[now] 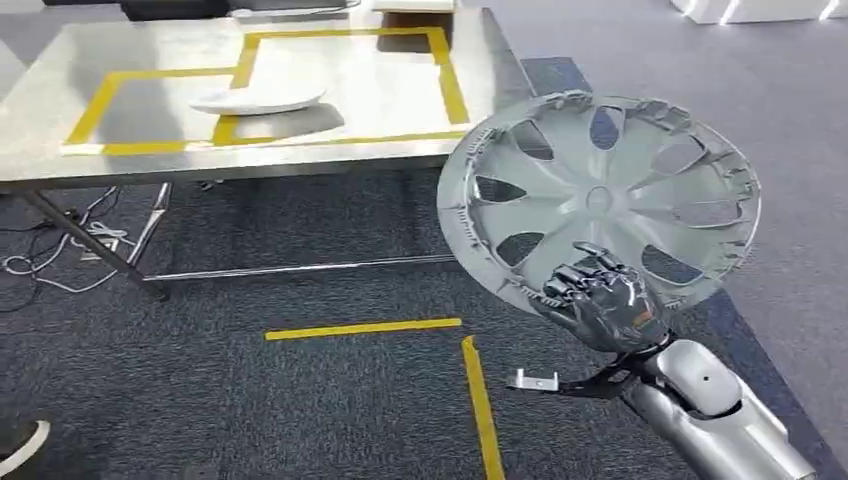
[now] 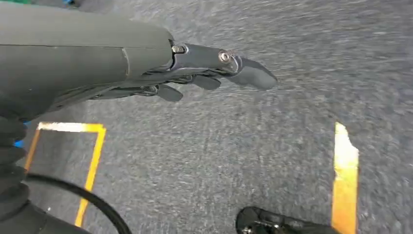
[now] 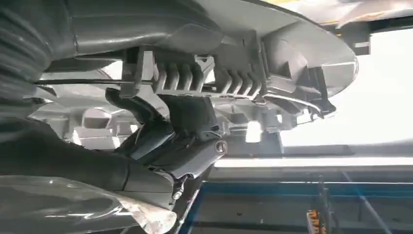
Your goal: Take the parts from the cabinet and place them on the table.
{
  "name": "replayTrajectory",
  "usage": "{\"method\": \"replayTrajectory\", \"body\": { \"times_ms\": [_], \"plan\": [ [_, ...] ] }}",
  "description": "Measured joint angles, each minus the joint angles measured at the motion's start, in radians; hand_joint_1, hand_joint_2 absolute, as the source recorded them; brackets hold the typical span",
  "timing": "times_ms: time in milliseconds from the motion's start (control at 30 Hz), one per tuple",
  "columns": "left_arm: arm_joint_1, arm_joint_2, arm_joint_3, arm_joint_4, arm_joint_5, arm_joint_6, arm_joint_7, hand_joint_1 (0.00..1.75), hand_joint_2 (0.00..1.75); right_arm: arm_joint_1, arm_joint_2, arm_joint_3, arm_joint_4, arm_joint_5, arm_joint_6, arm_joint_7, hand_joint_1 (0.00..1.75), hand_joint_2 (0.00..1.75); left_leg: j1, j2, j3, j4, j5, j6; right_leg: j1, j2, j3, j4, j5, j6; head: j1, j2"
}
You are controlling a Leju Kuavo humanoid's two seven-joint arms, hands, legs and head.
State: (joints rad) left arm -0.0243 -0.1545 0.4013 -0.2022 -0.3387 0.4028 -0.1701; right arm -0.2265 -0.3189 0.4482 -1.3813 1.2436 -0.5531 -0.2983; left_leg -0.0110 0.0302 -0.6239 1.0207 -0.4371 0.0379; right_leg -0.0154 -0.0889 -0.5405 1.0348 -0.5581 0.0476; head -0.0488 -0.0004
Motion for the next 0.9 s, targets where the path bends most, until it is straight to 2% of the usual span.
{"method": "replayTrajectory", "body": {
  "times_ms": [33,67,100,133,167,200,233,267,300,333,433,467,500,533,567,600,633,667,733,767,800,833,867,900],
  "plan": [
    [-0.003,0.001,0.001,0.000,0.001,-0.003,-0.001,0.00,1.75,0.000,-0.001,-0.004,0.002,0.002,-0.003,0.000,1.75,1.75,0.002,-0.011,0.000,0.000,0.001,0.005,-0.002,0.048,-0.029,0.060,-0.032,-0.001,0.001,0.000],
    [-0.005,0.000,0.003,0.000,0.002,-0.007,-0.002,0.00,1.75,0.001,-0.004,-0.008,0.006,0.007,-0.006,0.001,1.75,1.75,0.003,-0.027,0.000,0.000,0.000,0.007,-0.002,0.074,-0.073,0.146,-0.068,0.001,0.006,0.000],
    [-0.005,-0.001,0.006,0.000,0.004,-0.012,-0.003,0.00,1.75,0.003,-0.006,-0.008,0.010,0.012,-0.008,0.002,1.75,1.75,0.003,-0.042,0.000,0.000,-0.001,0.008,-0.002,0.084,-0.121,0.232,-0.099,0.002,0.007,0.000],
    [-0.005,-0.002,0.008,0.000,0.005,-0.012,-0.004,0.00,1.75,0.004,-0.007,-0.008,0.014,0.015,-0.009,0.002,1.75,1.75,0.003,-0.058,0.001,0.001,-0.001,0.009,-0.002,0.086,-0.160,0.290,-0.108,0.004,0.007,0.000],
    [-0.004,-0.002,0.009,0.000,0.006,-0.013,-0.005,0.00,1.75,0.004,-0.007,-0.008,0.018,0.016,-0.010,0.002,1.75,1.75,0.003,-0.072,0.002,0.001,-0.001,0.009,-0.002,0.086,-0.175,0.297,-0.093,0.004,0.006,0.000],
    [-0.004,-0.002,0.011,0.000,0.007,-0.013,-0.006,0.00,1.75,0.004,-0.007,-0.008,0.021,0.017,-0.010,0.002,1.75,1.75,0.004,-0.088,0.005,0.001,-0.002,0.008,-0.003,0.086,-0.167,0.255,-0.049,0.004,0.007,0.000],
    [-0.004,-0.001,0.014,0.000,0.007,-0.013,-0.007,0.00,1.75,0.004,-0.007,-0.009,0.024,0.021,-0.011,0.002,1.75,1.75,0.005,-0.103,0.007,0.002,-0.004,0.007,-0.005,0.090,-0.140,0.181,0.004,0.003,0.006,0.000],
    [-0.005,-0.001,0.018,0.000,0.007,-0.014,-0.008,0.00,1.75,0.003,-0.007,-0.010,0.025,0.024,-0.013,0.002,1.75,1.75,0.007,-0.116,0.011,0.004,-0.006,0.003,-0.008,0.104,-0.103,0.091,0.057,0.002,0.007,0.000],
    [-0.004,0.000,0.020,0.000,0.007,-0.014,-0.008,0.00,1.75,0.002,-0.007,-0.010,0.027,0.027,-0.016,0.001,1.75,1.75,0.008,-0.129,0.009,0.006,-0.009,-0.002,-0.014,0.147,-0.076,0.014,0.082,0.002,0.008,0.000],
    [-0.007,0.001,0.022,0.000,0.007,-0.014,-0.008,0.00,1.75,0.002,-0.007,-0.010,0.029,0.027,-0.019,0.001,1.75,1.75,0.002,-0.139,0.002,0.015,-0.012,-0.008,-0.015,0.167,-0.054,-0.004,0.070,0.000,0.006,0.000],
    [0.000,0.003,0.024,0.000,0.006,-0.014,-0.008,0.00,1.75,0.000,-0.007,-0.008,0.031,0.031,-0.027,-0.002,1.75,1.75,0.011,-0.166,-0.006,0.011,-0.004,-0.021,-0.008,0.144,-0.053,-0.004,0.066,-0.013,0.006,0.000],
    [0.001,0.006,0.026,0.000,0.006,-0.014,-0.008,0.00,1.75,-0.001,-0.007,-0.008,0.031,0.031,-0.027,-0.001,1.75,1.75,0.010,-0.174,-0.006,0.015,-0.008,-0.027,-0.016,0.133,-0.049,-0.011,0.069,-0.021,0.005,0.000],
    [0.002,0.009,0.026,0.000,0.007,-0.014,-0.008,0.00,1.75,-0.003,-0.007,-0.008,0.031,0.031,-0.028,-0.001,1.75,1.75,0.004,-0.120,-0.013,0.032,-0.022,-0.035,-0.015,0.123,-0.043,-0.012,0.069,-0.028,0.004,0.000],
    [-0.001,0.009,0.026,0.000,0.007,-0.014,-0.009,0.00,1.75,-0.002,-0.007,-0.010,0.031,0.024,-0.035,-0.002,1.75,1.75,0.004,-0.079,-0.032,0.077,-0.052,-0.041,-0.014,0.113,-0.039,-0.012,0.066,-0.035,-0.007,0.000],
    [-0.004,0.009,0.027,0.000,0.010,-0.016,-0.011,0.00,1.75,0.001,-0.007,-0.011,0.031,0.024,-0.051,-0.003,1.75,1.75,0.008,-0.055,-0.065,0.152,-0.090,-0.047,-0.013,0.102,-0.037,-0.012,0.063,-0.039,-0.005,0.000],
    [-0.005,0.008,0.030,0.000,0.016,-0.019,-0.014,0.00,1.75,0.004,-0.007,-0.013,0.031,0.026,-0.069,-0.005,1.75,1.75,0.011,-0.043,-0.104,0.236,-0.126,-0.050,-0.011,0.093,-0.034,-0.012,0.061,-0.041,-0.005,0.000],
    [-0.005,0.007,0.033,0.000,0.016,-0.019,-0.017,0.00,1.75,0.005,-0.006,-0.015,0.031,0.031,-0.086,-0.005,1.75,1.75,0.015,-0.039,-0.133,0.298,-0.145,-0.052,-0.011,0.087,-0.034,-0.012,0.060,-0.042,-0.006,0.000],
    [-0.004,0.006,0.034,0.000,0.016,-0.019,-0.019,0.00,1.75,0.007,-0.006,-0.016,0.030,0.039,-0.100,-0.007,1.75,1.75,0.018,-0.039,-0.143,0.318,-0.141,-0.054,-0.011,0.084,-0.032,-0.012,0.059,-0.042,-0.007,0.000],
    [-0.003,0.006,0.035,0.000,0.016,-0.018,-0.019,0.00,1.75,0.012,-0.001,-0.021,0.023,0.050,-0.109,-0.013,1.75,1.75,0.019,-0.039,-0.130,0.292,-0.113,-0.053,-0.011,0.081,-0.028,-0.012,0.055,-0.040,-0.006,0.000],
    [-0.004,0.007,0.036,0.000,0.016,-0.018,-0.019,0.00,1.75,0.021,0.008,-0.034,0.009,0.064,-0.113,-0.031,1.75,1.75,0.020,-0.039,-0.099,0.226,-0.068,-0.051,-0.011,0.078,-0.023,-0.012,0.052,-0.038,-0.007,0.000],
    [-0.004,0.007,0.038,0.000,0.015,-0.018,-0.019,0.00,1.75,0.031,0.019,-0.047,-0.005,0.076,-0.114,-0.049,1.75,1.75,0.019,-0.038,-0.055,0.134,-0.018,-0.047,-0.011,0.075,-0.015,-0.012,0.047,-0.035,-0.006,0.000],
    [-0.004,0.007,0.040,0.000,0.011,-0.018,-0.019,0.00,1.75,0.037,0.032,-0.072,-0.025,0.089,-0.114,-0.066,1.75,1.75,0.018,-0.036,-0.018,0.052,0.012,-0.041,-0.011,0.072,-0.011,-0.012,0.043,-0.031,-0.007,0.000],
    [-0.005,0.007,0.042,0.000,0.007,-0.018,-0.019,0.00,1.75,0.043,0.041,-0.087,-0.036,0.098,-0.117,-0.079,1.75,1.75,0.013,-0.033,-0.007,0.039,-0.009,-0.038,-0.005,0.071,-0.013,-0.012,0.040,-0.026,-0.006,0.000],
    [-0.007,0.006,0.042,0.000,0.006,-0.019,-0.018,0.00,1.75,0.046,0.048,-0.100,-0.045,0.105,-0.121,-0.083,1.75,1.75,0.011,-0.033,-0.004,0.019,-0.014,-0.034,-0.005,0.071,-0.019,-0.010,0.039,-0.021,-0.006,0.000]
  ]
}}
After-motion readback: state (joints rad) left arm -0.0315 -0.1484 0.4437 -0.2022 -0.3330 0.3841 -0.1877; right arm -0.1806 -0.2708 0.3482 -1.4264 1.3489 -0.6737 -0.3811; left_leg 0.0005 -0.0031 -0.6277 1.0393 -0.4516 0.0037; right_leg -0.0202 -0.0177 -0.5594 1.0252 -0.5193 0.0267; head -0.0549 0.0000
